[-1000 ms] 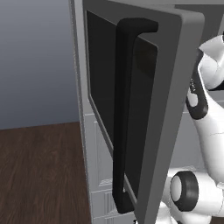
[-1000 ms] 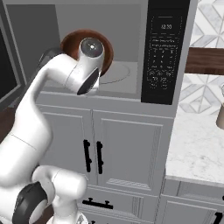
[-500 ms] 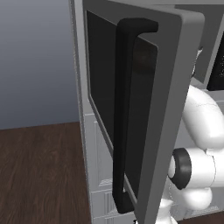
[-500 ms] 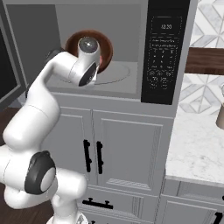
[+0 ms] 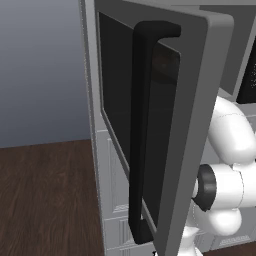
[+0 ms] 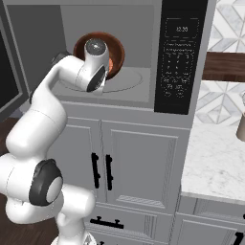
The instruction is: Open the microwave, place the bowl with waffle inside the microwave, then close the microwave door and turn it on.
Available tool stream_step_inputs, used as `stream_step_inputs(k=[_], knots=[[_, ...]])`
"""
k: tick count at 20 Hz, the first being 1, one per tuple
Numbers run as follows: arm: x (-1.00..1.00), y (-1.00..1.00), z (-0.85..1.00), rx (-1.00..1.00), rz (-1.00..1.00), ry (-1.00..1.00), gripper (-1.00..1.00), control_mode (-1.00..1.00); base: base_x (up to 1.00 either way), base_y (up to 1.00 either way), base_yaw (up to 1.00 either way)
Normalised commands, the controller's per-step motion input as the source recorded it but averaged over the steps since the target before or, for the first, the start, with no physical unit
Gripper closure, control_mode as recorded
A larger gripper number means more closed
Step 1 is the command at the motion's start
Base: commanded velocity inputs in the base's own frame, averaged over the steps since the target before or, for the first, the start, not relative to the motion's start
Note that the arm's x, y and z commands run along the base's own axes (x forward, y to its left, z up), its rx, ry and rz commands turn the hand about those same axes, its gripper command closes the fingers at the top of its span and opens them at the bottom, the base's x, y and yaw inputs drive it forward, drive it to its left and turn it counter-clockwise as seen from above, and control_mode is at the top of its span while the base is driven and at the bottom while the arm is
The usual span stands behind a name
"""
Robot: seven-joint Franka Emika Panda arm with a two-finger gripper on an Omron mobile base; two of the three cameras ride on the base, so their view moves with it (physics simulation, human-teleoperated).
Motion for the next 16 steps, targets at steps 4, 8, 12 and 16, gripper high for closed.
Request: stream_step_inputs(k=[4,8,12,16], knots=[[-0.04,0.0,-0.01,0.0,0.0,0.0,-1.0,-1.0,0.0,0.0,0.0],[-0.21,0.0,0.0,0.04,0.0,-0.15,-1.0,-1.0,0.0,0.0,0.0],[-0.24,0.0,0.16,0.01,0.0,-0.16,-1.0,-1.0,0.0,0.0,0.0],[-0.73,0.0,0.16,0.0,0.03,-0.15,-1.0,-1.0,0.0,0.0,0.0]])
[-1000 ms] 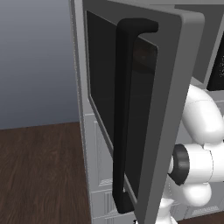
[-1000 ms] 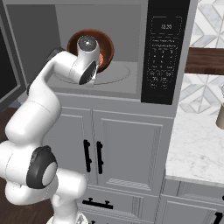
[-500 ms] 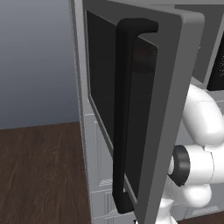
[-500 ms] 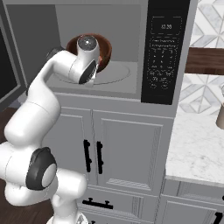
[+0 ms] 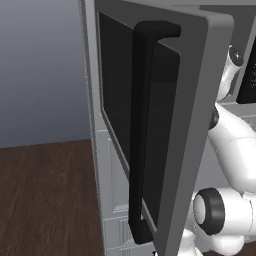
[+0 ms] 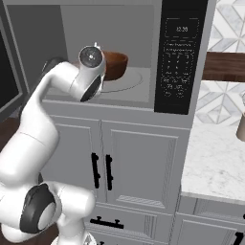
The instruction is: Open the microwave, place the bowl with waffle inside the microwave, then close the microwave door and turn it on.
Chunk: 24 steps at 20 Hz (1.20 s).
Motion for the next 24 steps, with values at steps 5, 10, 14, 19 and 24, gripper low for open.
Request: stream_step_inputs(k=[5,10,14,19,24], knots=[[-0.98,0.0,0.3,-0.01,0.06,-0.08,-1.0,-1.0,0.0,0.0,0.0],[-1.0,0.03,0.17,-0.07,0.06,0.0,-1.0,-1.0,0.0,0.0,0.0],[-0.38,0.03,-0.04,-0.05,0.01,0.08,-1.0,-1.0,0.0,0.0,0.0],[-0.64,0.03,0.0,-0.01,0.0,-0.01,1.0,-1.0,0.0,0.0,0.0],[-0.98,0.13,0.0,-0.01,0.01,0.0,1.0,-1.0,0.0,0.0,0.0]])
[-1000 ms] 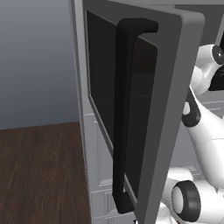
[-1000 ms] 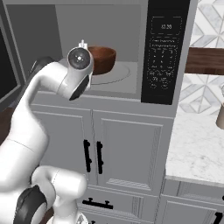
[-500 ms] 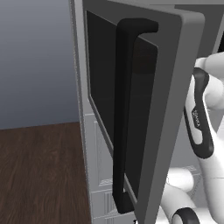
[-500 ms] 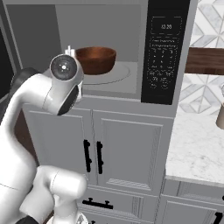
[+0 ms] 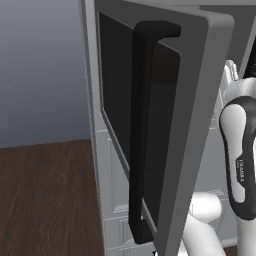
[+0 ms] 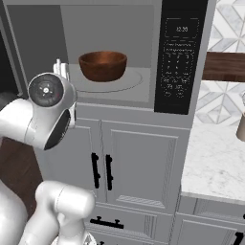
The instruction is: Open the microwave, place the bowl with waffle inside the microwave, then close the microwave door and turn it on.
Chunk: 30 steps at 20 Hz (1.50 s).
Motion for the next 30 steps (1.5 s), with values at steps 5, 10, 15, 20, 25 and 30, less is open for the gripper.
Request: stream_step_inputs(k=[5,10,15,20,25,30], knots=[[-1.0,0.08,0.17,0.0,0.03,-0.05,1.0,-1.0,0.0,0.0,0.0],[-1.0,0.08,0.36,0.0,0.0,-0.01,1.0,-1.0,0.0,0.0,0.0],[-1.0,0.26,0.16,0.0,0.0,0.0,1.0,-1.0,0.0,0.0,0.0],[-0.73,0.59,0.01,-0.06,-0.06,-0.02,1.0,-1.0,0.0,0.0,0.0],[-0.44,0.49,0.0,-0.16,-0.01,-0.16,1.0,-1.0,0.0,0.0,0.0],[-0.48,0.34,-0.09,-0.27,-0.01,-0.26,1.0,-1.0,0.0,0.0,0.0]])
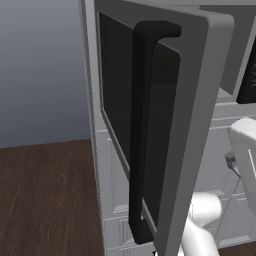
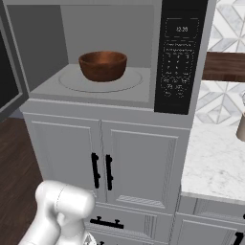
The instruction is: Open the microwave, place the bowl with waffle inside the microwave, then close the microwave door and turn it on.
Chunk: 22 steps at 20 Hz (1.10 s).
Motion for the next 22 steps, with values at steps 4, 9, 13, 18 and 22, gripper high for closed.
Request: stream_step_inputs(k=[4,9,13,18,22], knots=[[-0.64,0.15,-0.19,-0.31,-0.01,-0.37,1.0,-1.0,0.0,0.0,0.0],[-0.15,0.37,-0.19,-0.26,0.0,-0.23,1.0,-1.0,0.0,0.0,0.0],[-0.05,0.33,-0.15,-0.23,-0.04,-0.22,1.0,-1.0,0.0,0.0,0.0],[-0.16,0.29,-0.29,-0.26,-0.13,-0.26,1.0,-1.0,0.0,0.0,0.0],[-0.19,0.35,-0.36,-0.3,-0.13,-0.21,1.0,-1.0,0.0,0.0,0.0]])
